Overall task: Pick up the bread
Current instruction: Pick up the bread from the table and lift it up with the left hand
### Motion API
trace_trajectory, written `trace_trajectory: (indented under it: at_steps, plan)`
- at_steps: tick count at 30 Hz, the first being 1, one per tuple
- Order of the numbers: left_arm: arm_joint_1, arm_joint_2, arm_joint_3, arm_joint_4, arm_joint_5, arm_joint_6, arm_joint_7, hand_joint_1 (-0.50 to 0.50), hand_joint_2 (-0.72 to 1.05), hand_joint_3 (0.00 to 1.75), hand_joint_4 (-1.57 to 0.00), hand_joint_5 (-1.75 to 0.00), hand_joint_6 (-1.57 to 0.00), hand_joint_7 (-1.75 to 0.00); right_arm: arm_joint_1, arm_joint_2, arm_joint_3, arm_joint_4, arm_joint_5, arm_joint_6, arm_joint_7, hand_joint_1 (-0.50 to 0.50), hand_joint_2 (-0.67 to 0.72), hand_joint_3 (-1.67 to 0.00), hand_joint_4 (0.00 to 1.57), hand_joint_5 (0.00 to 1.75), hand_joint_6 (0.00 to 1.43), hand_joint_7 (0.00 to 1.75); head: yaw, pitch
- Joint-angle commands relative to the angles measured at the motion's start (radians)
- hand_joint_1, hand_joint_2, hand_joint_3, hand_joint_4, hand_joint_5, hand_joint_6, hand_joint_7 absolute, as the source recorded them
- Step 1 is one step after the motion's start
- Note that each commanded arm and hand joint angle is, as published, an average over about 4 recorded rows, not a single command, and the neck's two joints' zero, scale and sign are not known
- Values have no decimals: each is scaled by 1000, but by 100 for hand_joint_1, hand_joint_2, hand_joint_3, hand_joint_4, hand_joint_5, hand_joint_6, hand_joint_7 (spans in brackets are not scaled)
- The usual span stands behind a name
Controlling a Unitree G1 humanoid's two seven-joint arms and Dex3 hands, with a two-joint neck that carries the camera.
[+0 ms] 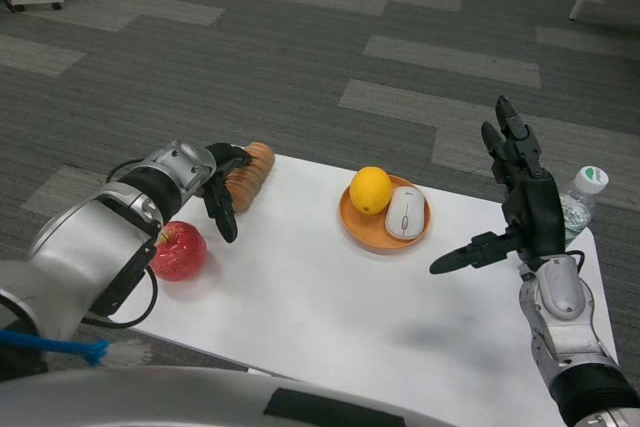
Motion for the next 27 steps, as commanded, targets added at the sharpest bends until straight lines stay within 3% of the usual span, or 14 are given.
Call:
trace_trajectory:
  at_steps: [1,6,10,18,27]
  plan:
    - [23,-24,-127,-24,-81,7,-54,-48,-64,9,0,0,0,-14,2,4,-5,6,8,-7,-4,-33,22,0,0,19,0,0,-3,1]
    - [42,-6,-252,-114,-138,15,-88,-49,-64,9,0,0,0,-14,7,5,-10,1,8,-7,-3,-33,22,0,0,19,0,0,-9,3]
    - [68,25,-327,-242,-118,54,-116,-50,-64,9,0,0,0,-14,12,5,-15,-1,8,-8,-3,-33,22,0,0,19,0,0,-12,5]
    - [117,76,-345,-436,-117,107,-132,-50,-64,9,0,-3,0,-14,14,2,-20,-2,8,-8,-3,-33,22,0,0,17,0,0,-3,10]
    - [132,95,-293,-482,-89,128,-137,-50,-64,9,0,0,0,-14,14,3,-20,0,8,-8,-3,-33,20,0,0,19,0,0,-1,15]
